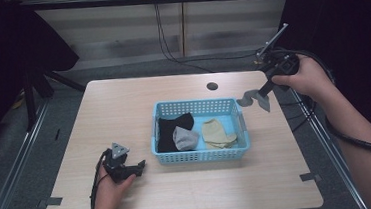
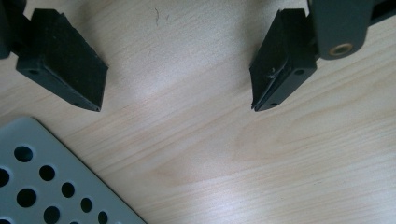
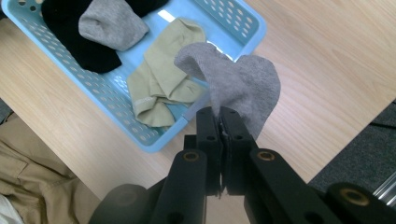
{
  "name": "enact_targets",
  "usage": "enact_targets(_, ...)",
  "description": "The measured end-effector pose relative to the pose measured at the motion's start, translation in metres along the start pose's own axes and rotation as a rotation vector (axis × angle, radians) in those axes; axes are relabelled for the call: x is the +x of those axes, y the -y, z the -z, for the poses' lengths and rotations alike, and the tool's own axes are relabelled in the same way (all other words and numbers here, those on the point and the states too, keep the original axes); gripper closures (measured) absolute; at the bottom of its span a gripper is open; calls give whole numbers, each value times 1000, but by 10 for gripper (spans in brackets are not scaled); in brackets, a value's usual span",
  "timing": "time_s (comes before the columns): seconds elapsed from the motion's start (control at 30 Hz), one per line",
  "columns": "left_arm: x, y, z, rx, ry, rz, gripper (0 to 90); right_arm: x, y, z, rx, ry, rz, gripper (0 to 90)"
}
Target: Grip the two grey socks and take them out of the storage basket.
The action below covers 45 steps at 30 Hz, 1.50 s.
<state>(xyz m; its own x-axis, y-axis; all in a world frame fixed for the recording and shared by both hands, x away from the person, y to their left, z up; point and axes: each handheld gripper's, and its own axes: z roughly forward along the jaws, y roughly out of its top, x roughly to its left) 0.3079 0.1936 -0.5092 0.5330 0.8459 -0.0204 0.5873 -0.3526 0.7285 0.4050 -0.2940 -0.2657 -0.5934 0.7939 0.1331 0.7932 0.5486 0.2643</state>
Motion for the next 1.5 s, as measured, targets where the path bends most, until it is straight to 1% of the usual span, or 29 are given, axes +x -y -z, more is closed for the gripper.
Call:
enact_targets(0.1,0,0,0,0,0,0,181,-7,6,-2,0,17,-20,879)
enact_targets(0.13,0,0,0,0,-2,0,181,-9,8,-3,8,26,-29,879)
enact_targets(0.23,0,0,0,0,-2,0,181,-18,16,-10,7,29,-48,879)
enact_targets(0.27,0,0,0,0,-2,0,181,-20,18,-13,18,32,-60,879)
enact_targets(0.43,0,0,0,0,0,0,181,-28,26,-33,28,46,-74,878)
enact_targets(0.6,0,0,0,-1,-2,0,181,-33,32,-54,42,24,-90,871)
enact_targets(0.63,0,0,0,-2,-3,0,181,-34,32,-58,50,19,-89,852)
enact_targets(0.7,0,0,0,-2,-3,0,182,-34,33,-62,52,20,-101,765)
enact_targets(0.77,0,0,0,-2,-3,1,181,-33,33,-65,59,5,-94,707)
enact_targets(0.83,0,0,0,-2,-3,0,181,-31,32,-66,59,8,-88,648)
enact_targets(0.9,0,0,0,-2,-3,0,181,-28,31,-65,52,18,-80,619)
enact_targets(0.93,0,0,0,-2,-3,0,181,-26,29,-65,41,17,-70,604)
enact_targets(1.0,0,0,0,-2,-3,0,181,-19,26,-63,36,16,-63,570)
enact_targets(1.07,0,0,0,0,-2,0,181,-11,21,-63,34,20,-41,537)
enact_targets(1.13,0,0,0,0,-2,0,181,-1,15,-64,17,17,-16,506)
enact_targets(1.17,0,0,0,0,-2,0,181,-1,15,-64,17,17,-16,506)
enact_targets(1.2,0,0,0,-2,-3,0,181,9,7,-66,2,13,7,471)
enact_targets(1.33,0,0,0,0,-2,0,181,29,-8,-75,-15,-7,34,425)
enact_targets(1.4,0,0,0,0,0,0,181,39,-16,-82,-21,-21,55,407)
enact_targets(1.43,0,0,0,-2,-2,1,181,45,-20,-86,-25,-26,55,396)
enact_targets(1.5,0,0,0,-2,0,0,181,55,-27,-95,-27,-35,73,386)
